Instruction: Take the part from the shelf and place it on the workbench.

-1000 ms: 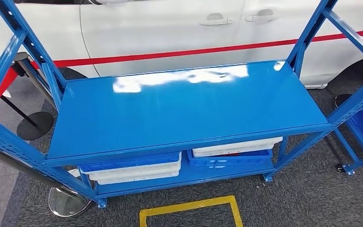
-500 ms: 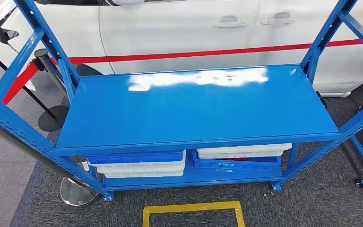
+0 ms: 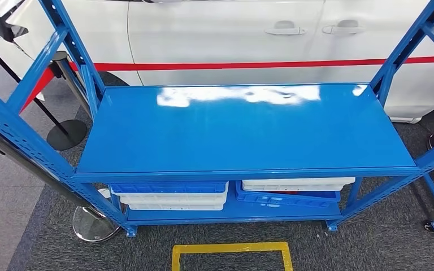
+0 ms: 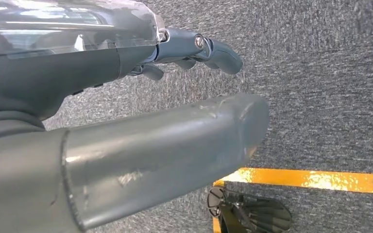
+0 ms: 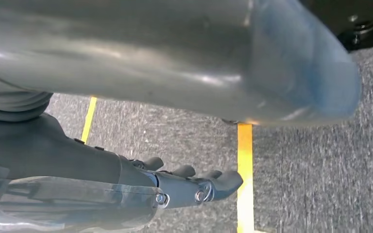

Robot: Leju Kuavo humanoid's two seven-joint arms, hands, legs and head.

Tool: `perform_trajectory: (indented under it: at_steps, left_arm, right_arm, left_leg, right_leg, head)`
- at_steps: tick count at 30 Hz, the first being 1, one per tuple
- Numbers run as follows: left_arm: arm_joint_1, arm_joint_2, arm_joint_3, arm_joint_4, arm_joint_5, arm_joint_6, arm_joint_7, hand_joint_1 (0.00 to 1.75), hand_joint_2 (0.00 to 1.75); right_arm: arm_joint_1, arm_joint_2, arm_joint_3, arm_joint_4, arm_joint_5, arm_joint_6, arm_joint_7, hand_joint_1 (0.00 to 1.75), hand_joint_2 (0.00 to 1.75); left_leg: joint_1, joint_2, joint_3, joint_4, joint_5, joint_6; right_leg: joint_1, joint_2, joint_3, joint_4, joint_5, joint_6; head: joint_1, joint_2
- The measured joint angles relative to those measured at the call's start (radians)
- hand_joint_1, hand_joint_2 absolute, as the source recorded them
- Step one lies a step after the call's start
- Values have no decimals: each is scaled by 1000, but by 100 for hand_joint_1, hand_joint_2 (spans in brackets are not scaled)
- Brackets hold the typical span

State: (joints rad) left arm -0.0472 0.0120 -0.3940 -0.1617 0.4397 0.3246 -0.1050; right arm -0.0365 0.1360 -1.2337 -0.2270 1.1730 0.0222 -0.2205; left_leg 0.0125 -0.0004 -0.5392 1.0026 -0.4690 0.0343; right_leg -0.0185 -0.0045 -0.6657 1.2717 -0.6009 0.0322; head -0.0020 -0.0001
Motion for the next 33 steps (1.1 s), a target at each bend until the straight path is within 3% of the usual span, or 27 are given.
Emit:
perform_trajectory:
  at_steps: [3,5,7,9,11,13,14,15,16,18,20,22,31,32,33]
  left_arm:
    - [-1,0,-2,0,0,0,2,0,0]
    - [-1,0,-2,0,0,0,-1,0,0]
    - [-2,1,-2,0,0,-2,-6,0,0]
    - [-2,2,-2,0,0,-3,-9,0,0]
    - [-1,4,-2,0,0,-4,-14,0,0]
    - [-1,5,-3,0,0,-5,-21,0,0]
    - [0,6,-3,0,0,-5,-23,0,0]
    - [1,6,-4,0,0,-5,-25,0,0]
    - [2,6,-4,0,0,-5,-26,0,0]
    - [2,6,-5,0,0,-4,-27,0,0]
    - [2,7,-5,0,0,-3,-28,0,0]
    - [2,7,-5,0,0,-3,-29,0,0]
    - [2,14,-5,0,1,-5,-29,0,0]
    - [2,14,-5,0,0,-5,-29,0,44]
    - [2,14,-5,0,0,-5,-28,0,58]
  right_arm:
    - [0,-2,0,0,0,0,0,0,0]
    - [0,-2,0,0,0,0,0,0,0]
    - [-1,-2,0,0,0,-1,0,0,0]
    - [-1,-2,0,0,0,-5,4,0,87]
    - [-1,-1,-1,0,-1,-12,10,0,175]
    - [-1,-1,-1,0,-2,-20,17,0,87]
    - [-1,-1,-1,0,-3,-25,19,0,44]
    - [-1,-1,-2,0,-3,-29,20,0,0]
    - [-2,-1,-3,0,-5,-33,21,0,0]
    - [-2,0,-8,0,-8,-37,21,0,0]
    - [-3,0,-14,0,-10,-39,22,0,0]
    - [-4,0,-17,0,-11,-40,23,0,0]
    - [-5,1,-18,0,-11,-39,27,0,0]
    - [-5,1,-18,0,-11,-39,27,0,44]
    - [-5,1,-18,0,-11,-39,27,0,58]
  left_leg:
    - [1,-5,4,10,-11,-14]
    - [-1,-6,3,16,-17,-28]
    - [0,-6,4,14,-18,-40]
    - [4,-6,-1,32,-34,-51]
    - [5,-5,-40,120,-87,-58]
    - [6,-5,-103,251,-143,-64]
    - [8,-4,-122,290,-149,-67]
    - [10,-4,-123,288,-135,-72]
    - [13,-4,-105,248,-103,-76]
    - [20,-3,-43,112,-38,-86]
    - [22,-4,-9,33,-15,-79]
    - [18,-6,-7,27,-16,-66]
    - [8,-6,-7,28,-20,-57]
    - [8,-6,-7,28,-20,-56]
    - [8,-6,-7,28,-20,-56]
  right_leg:
    - [-4,1,81,-182,98,-1]
    - [0,4,106,-242,113,-10]
    - [3,5,106,-244,112,-23]
    - [2,4,109,-250,115,-37]
    - [0,1,110,-253,116,-48]
    - [3,0,110,-251,114,-54]
    - [4,-1,110,-250,112,-57]
    - [5,-1,112,-249,110,-59]
    - [5,0,114,-246,108,-60]
    - [7,2,118,-240,101,-56]
    - [13,3,116,-233,95,-49]
    - [16,4,115,-232,94,-44]
    - [9,4,118,-240,97,-32]
    - [9,4,118,-240,97,-31]
    - [8,4,118,-240,97,-31]
  head:
    - [1,0]
    - [0,0]
    - [-1,0]
    - [-2,0]
    - [-8,0]
    - [-11,0]
    - [-11,0]
    - [-11,0]
    - [-11,0]
    - [-13,0]
    - [-13,0]
    - [-12,0]
    - [-12,0]
    - [-12,0]
    - [-12,0]
